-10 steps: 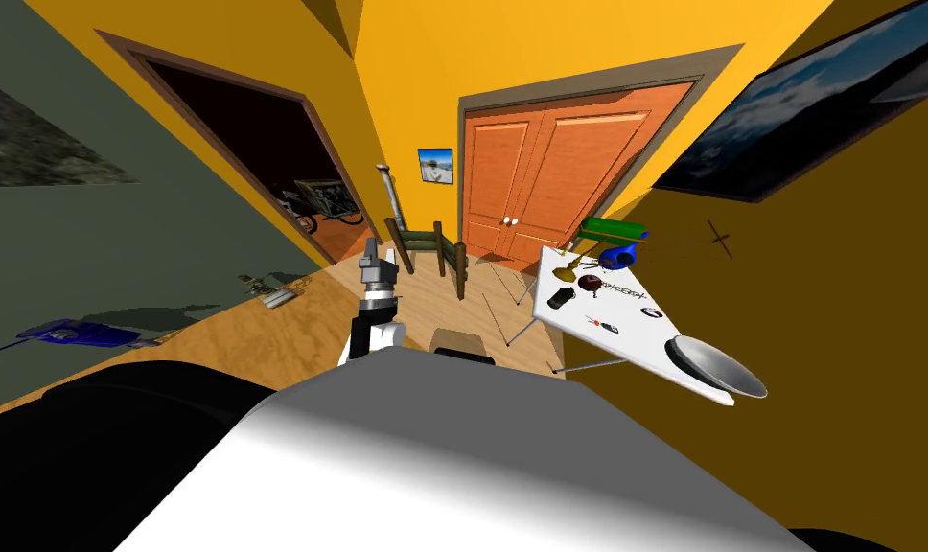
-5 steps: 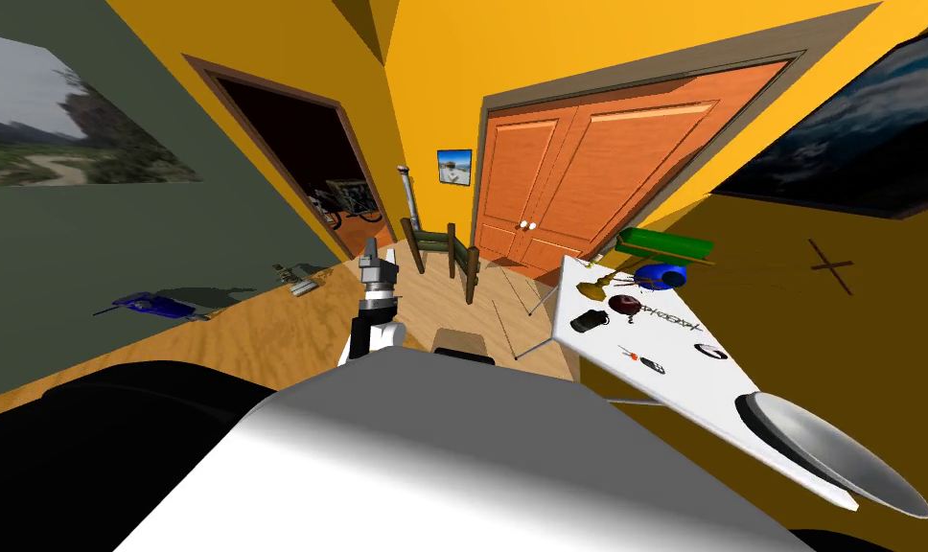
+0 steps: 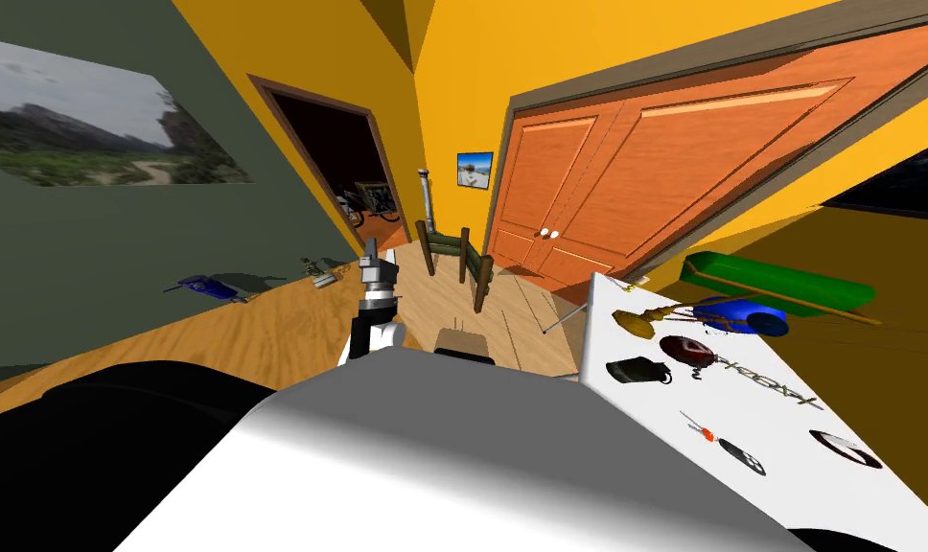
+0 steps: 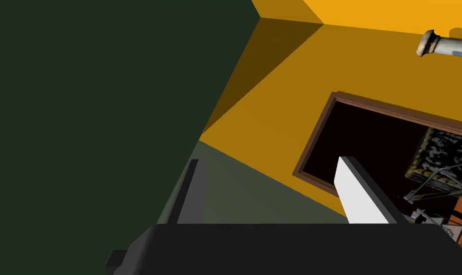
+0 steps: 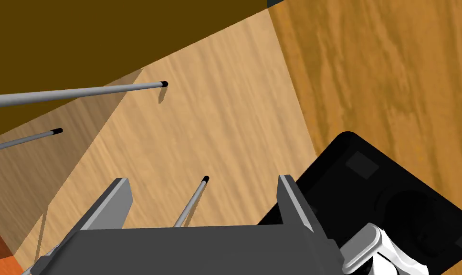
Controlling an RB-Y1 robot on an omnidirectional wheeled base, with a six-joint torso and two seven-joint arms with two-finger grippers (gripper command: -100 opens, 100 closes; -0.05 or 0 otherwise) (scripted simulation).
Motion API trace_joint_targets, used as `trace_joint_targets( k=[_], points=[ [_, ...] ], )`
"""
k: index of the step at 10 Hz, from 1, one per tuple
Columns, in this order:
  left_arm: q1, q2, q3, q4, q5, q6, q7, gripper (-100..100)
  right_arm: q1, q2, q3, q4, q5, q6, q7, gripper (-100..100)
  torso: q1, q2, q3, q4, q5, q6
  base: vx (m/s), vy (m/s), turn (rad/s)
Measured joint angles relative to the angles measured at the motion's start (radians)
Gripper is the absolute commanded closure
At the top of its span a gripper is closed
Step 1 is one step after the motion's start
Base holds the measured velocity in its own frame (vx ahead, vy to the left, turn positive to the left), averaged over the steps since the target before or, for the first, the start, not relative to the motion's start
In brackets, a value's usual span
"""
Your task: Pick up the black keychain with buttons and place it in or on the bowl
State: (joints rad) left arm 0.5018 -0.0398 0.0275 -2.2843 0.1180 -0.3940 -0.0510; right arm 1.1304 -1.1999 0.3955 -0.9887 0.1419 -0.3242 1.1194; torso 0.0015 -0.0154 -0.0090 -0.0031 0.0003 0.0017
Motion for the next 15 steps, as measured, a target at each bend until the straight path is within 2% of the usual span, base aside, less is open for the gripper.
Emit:
trace_joint_targets(
  k=[1, 2, 4, 7, 8, 9, 10, 11, 13, 14, 15],
  points=[
    [0.0, 0.0, 0.0, 0.0, 0.0, 0.0, 0.0, 0, -0.011, -0.027, 0.014, 0.027, 0.009, 0.002, 0.015, -100, 0.001, 0.001, 0.001, 0.0, 0.0, -0.001, 0.233, 0.048, 0.345],
    [0.0, 0.0, 0.0, 0.0, 0.0, 0.0, 0.0, 0, -0.026, -0.042, 0.025, 0.08, 0.024, -0.01, 0.046, -100, 0.001, -0.002, -0.001, 0.0, 0.0, -0.002, 0.177, 0.0, 0.092],
    [0.0, 0.0, 0.0, 0.0, 0.0, 0.0, 0.0, 0, -0.017, -0.084, 0.025, 0.086, 0.03, -0.005, 0.076, -100, 0.0, 0.003, 0.002, 0.001, 0.0, -0.001, 0.187, -0.004, 0.192],
    [0.0, 0.0, 0.0, 0.0, 0.0, 0.0, 0.0, 0, -0.059, -0.137, 0.055, 0.158, 0.06, -0.026, 0.13, -100, -0.001, -0.003, -0.001, -0.001, 0.0, 0.0, 0.249, -0.015, 0.173],
    [0.0, 0.0, 0.0, 0.0, 0.0, 0.0, 0.0, 0, -0.057, -0.158, 0.054, 0.157, 0.064, -0.028, 0.15, -100, -0.001, -0.003, -0.002, -0.001, 0.0, -0.001, 0.115, -0.015, 0.046],
    [0.0, 0.0, 0.0, 0.0, 0.0, 0.0, 0.0, 0, -0.057, -0.161, 0.054, 0.156, 0.064, -0.028, 0.154, 0, 0.0, 0.004, 0.002, 0.001, 0.0, 0.001, 0.022, -0.004, 0.0],
    [0.0, 0.0, 0.0, 0.0, 0.0, 0.0, 0.0, 0, -0.058, -0.161, 0.054, 0.156, 0.064, -0.028, 0.153, -100, 0.001, 0.01, 0.006, 0.002, 0.0, 0.001, -0.019, -0.044, 0.063],
    [0.0, 0.0, 0.0, 0.0, 0.0, 0.0, 0.0, 0, -0.061, -0.148, 0.054, 0.146, 0.069, -0.014, 0.153, -100, -0.001, 0.015, 0.009, 0.003, 0.0, 0.001, -0.036, -0.075, 0.063],
    [0.0, 0.0, 0.0, 0.0, 0.0, 0.0, 0.0, 0, -0.091, -0.114, 0.067, 0.157, 0.087, 0.005, 0.153, -100, -0.003, 0.018, 0.01, 0.004, -0.001, 0.002, -0.024, -0.049, 0.026],
    [0.0, 0.0, 0.0, 0.0, 0.0, 0.0, 0.0, 0, -0.092, -0.112, 0.067, 0.157, 0.087, 0.007, 0.153, 100, -0.001, 0.017, 0.01, 0.004, -0.001, 0.002, -0.002, -0.006, 0.0],
    [0.0, 0.0, 0.0, 0.0, 0.0, 0.0, 0.0, 0, -0.092, -0.112, 0.067, 0.157, 0.087, 0.007, 0.153, 100, 0.001, 0.016, 0.01, 0.004, 0.0, 0.002, 0.001, -0.007, 0.017]
  ],
)
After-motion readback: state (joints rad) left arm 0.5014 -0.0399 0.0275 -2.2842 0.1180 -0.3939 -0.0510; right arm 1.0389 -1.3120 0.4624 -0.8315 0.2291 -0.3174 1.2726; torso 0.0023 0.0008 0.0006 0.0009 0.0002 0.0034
